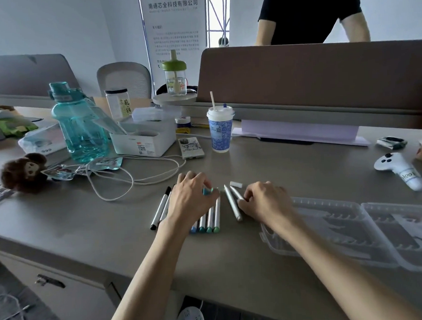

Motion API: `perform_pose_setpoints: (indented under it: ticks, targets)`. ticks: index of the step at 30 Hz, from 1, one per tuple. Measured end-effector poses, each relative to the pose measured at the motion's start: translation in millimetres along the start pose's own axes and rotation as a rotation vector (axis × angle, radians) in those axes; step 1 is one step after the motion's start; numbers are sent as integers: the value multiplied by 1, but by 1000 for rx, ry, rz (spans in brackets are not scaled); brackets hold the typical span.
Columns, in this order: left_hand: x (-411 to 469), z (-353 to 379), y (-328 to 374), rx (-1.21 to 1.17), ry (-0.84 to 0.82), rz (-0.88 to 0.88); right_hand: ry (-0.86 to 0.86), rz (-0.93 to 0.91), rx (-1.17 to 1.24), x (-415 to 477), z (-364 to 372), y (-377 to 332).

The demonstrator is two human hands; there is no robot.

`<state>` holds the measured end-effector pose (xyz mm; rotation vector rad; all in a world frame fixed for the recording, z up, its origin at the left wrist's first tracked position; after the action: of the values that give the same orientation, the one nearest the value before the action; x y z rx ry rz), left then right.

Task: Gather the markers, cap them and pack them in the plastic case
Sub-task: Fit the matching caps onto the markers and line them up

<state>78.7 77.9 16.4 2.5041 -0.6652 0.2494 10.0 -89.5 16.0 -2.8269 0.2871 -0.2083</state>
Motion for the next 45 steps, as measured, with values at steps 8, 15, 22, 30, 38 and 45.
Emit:
perform_pose_setpoints:
  ticks: [8, 15, 22, 30, 38, 45]
  targets:
    - [39, -22, -67, 50, -26, -227, -4, 34, 540, -8, -7, 10]
    - [73, -2, -58, 299, -241, -318, 2, -72, 727, -27, -23, 23]
    - [67, -14, -27, -371, -135, -263, 31, -89, 980, -32, -32, 31]
    - [29, 20, 58, -1629, -287, 26, 18, -200, 1039, -42, -40, 20]
    - [25, 19, 50, -1642, -267, -23, -4, -241, 907, -45, -36, 15]
    - [20, 18, 58, -1493, -272, 41, 5, -195, 932, -42, -36, 19]
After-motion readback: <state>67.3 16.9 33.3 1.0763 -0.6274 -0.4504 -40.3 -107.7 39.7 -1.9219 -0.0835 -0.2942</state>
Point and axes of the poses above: each hand's wrist, its own x-axis towards the middle knuckle, its own z-axis out of the palm, y = z × x, the point moved 7 cm from there along x, towards the middle knuckle, and after that the axes turned 9 degrees about -y, right-handed, at the moved point
